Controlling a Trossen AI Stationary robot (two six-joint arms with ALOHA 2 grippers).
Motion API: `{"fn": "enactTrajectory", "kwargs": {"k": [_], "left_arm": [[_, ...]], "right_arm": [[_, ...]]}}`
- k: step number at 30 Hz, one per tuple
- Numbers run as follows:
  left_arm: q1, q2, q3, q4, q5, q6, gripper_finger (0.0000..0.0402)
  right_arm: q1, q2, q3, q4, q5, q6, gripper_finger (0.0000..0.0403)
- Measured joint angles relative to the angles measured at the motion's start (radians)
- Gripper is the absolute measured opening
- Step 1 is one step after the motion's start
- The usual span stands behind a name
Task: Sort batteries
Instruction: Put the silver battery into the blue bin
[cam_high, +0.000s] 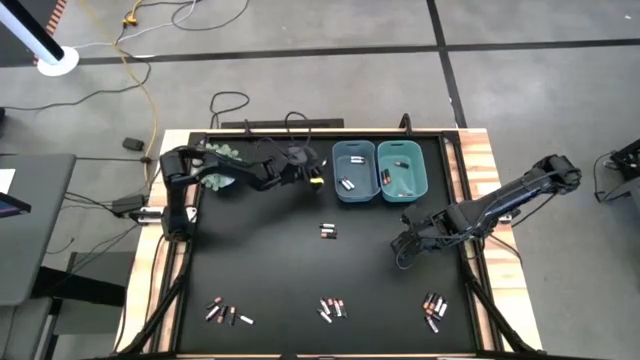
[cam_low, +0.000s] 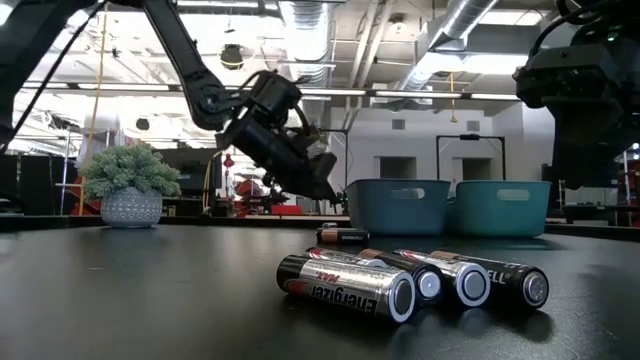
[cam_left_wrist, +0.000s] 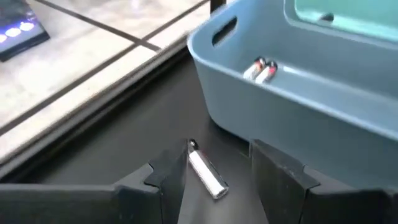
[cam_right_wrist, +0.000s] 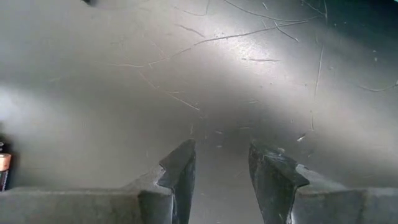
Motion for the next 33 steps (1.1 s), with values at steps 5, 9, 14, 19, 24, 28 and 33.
{"fn": "enactTrajectory", "kwargs": {"k": [5,9,14,19,24,28,33], "left_arm": [[-0.002,0.072,0.043,-0.005,-0.015,0.005,0.0167],[-0.019,0.086,0.063,-0.016,-0.141,0.044,0.0167],[-0.014,0.109,0.06,-0.011,-0.185,0.058,0.0167],[0.016,0.112,0.063,-0.005,-0.109,0.026,0.0167],[0.035,0.11,0.062,0.001,-0.056,-0.003,0.0167],[0.034,0.11,0.062,-0.002,-0.053,-0.004,0.0167],[0.035,0.11,0.062,-0.002,-0.036,0.008,0.0167]], "right_arm": [[0.0,0.0,0.0,0.0,0.0,0.0,0.0163],[0.0,0.0,0.0,0.0,0.0,0.0,0.0163],[0.0,0.0,0.0,-0.005,0.0,0.0,0.0163],[0.0,0.0,0.0,-0.008,0.0,-0.001,0.0163],[0.0,0.0,0.0,-0.007,0.0,0.0,0.0163],[0.0,0.0,0.0,-0.005,0.0,0.0,0.0163],[0.0,0.0,0.0,-0.002,0.0,0.001,0.0163]]}}
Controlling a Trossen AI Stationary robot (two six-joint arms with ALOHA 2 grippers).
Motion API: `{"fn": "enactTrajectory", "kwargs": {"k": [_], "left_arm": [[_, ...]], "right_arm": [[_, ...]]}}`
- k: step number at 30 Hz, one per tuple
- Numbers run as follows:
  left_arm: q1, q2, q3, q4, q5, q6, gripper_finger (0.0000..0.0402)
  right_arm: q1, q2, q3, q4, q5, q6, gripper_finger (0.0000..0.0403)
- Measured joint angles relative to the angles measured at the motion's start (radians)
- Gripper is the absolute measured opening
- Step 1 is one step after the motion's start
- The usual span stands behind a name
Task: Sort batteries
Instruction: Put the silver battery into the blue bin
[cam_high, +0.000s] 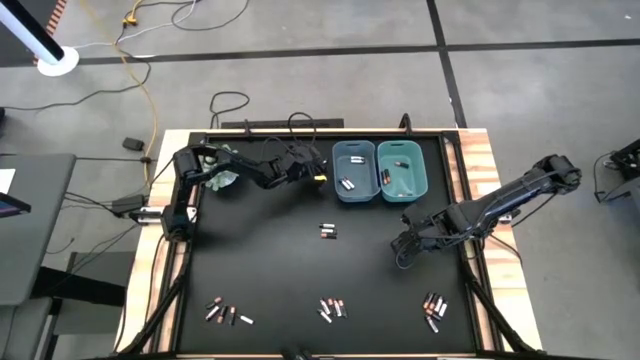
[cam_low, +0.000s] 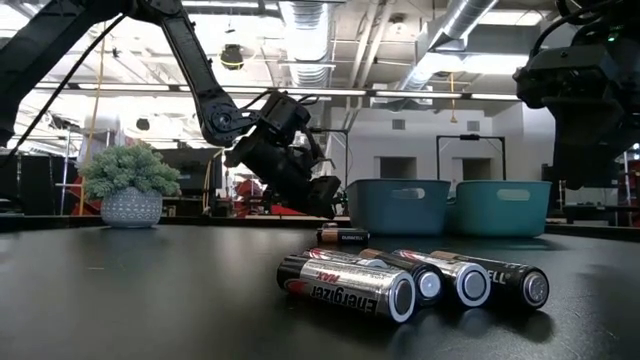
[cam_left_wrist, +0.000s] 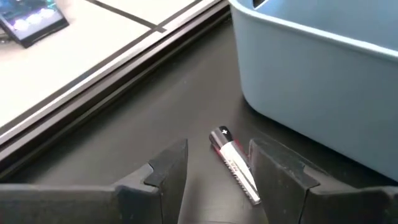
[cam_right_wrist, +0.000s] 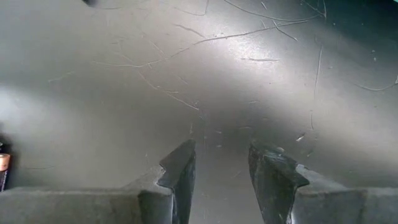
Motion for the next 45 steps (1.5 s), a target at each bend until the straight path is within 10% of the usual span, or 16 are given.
{"fn": "enactTrajectory", "kwargs": {"k": [45], "left_arm": [[0.05,0.001,0.136,-0.32,0.208,0.051,0.0167]], "right_arm": [[0.0,0.0,-0.001,-0.006,0.0,-0.001,0.0163]]}}
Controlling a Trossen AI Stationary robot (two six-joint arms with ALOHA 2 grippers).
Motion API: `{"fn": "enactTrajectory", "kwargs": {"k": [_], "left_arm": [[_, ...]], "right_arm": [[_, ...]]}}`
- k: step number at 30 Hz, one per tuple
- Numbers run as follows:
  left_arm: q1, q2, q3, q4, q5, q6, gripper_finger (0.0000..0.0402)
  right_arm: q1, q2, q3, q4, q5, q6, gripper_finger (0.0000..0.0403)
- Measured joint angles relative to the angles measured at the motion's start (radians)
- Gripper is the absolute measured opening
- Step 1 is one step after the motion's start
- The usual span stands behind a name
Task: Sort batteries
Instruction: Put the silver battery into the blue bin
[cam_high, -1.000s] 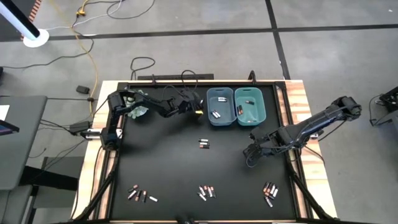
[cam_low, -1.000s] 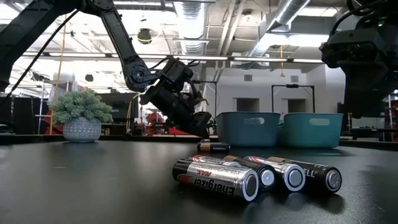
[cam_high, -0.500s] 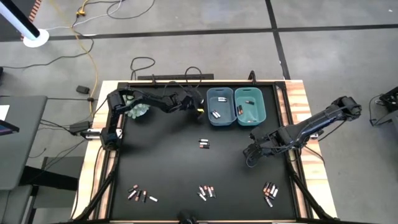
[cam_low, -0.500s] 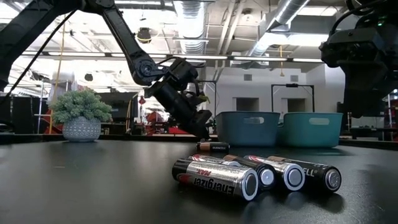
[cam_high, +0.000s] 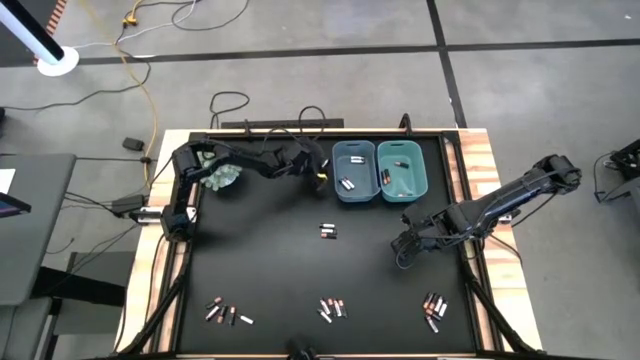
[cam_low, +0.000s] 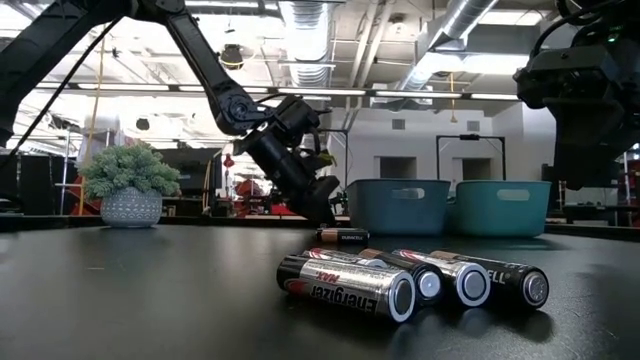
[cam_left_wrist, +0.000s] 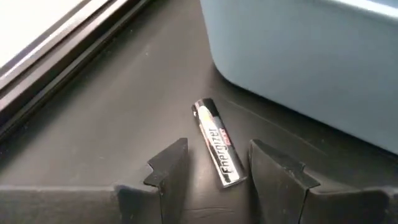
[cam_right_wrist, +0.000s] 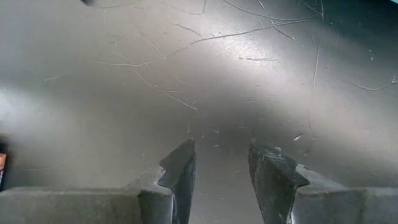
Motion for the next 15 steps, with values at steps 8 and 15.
{"fn": "enactTrajectory", "kwargs": {"k": [8,15], "left_arm": [[0.036,0.0,0.042,-0.103,0.07,-0.037,0.0122],[0.049,0.0,0.061,-0.148,0.089,-0.042,0.0101]], "right_arm": [[0.0,0.0,0.0,0.0,0.0,-0.001,0.0163],[0.0,0.0,0.0,0.001,0.0,0.0,0.0163]]}}
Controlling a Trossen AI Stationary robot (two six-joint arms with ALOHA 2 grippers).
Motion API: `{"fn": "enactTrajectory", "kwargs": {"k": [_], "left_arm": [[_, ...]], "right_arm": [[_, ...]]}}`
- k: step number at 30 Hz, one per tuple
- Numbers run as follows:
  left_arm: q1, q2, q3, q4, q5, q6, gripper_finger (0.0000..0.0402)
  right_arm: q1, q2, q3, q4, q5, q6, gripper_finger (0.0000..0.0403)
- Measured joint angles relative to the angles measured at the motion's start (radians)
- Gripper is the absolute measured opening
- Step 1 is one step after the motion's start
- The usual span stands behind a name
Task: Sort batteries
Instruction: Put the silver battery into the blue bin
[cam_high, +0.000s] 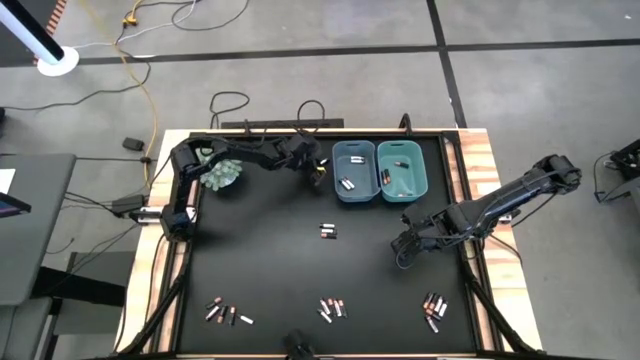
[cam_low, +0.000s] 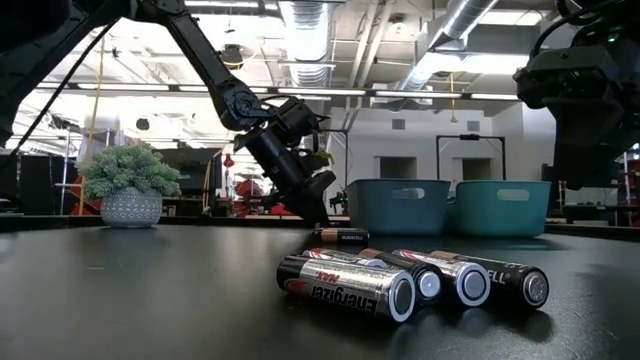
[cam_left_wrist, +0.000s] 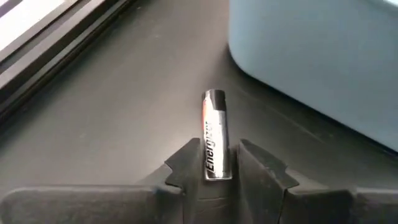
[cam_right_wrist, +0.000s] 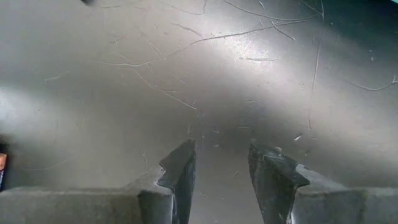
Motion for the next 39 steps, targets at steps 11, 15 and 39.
{"fn": "enactTrajectory", "kwargs": {"k": [11,15,39], "left_arm": [[0.0,0.0,0.034,-0.12,0.025,0.09,0.0085],[0.001,0.012,0.07,-0.179,0.027,0.106,0.0082],[0.029,0.014,0.086,-0.22,0.105,0.033,0.0043]], "right_arm": [[0.0,0.0,0.0,0.006,0.0,0.0,0.0163],[0.0,0.0,0.0,0.008,0.0,0.002,0.0163],[0.0,0.0,0.0,0.008,0.0,0.002,0.0163]]}}
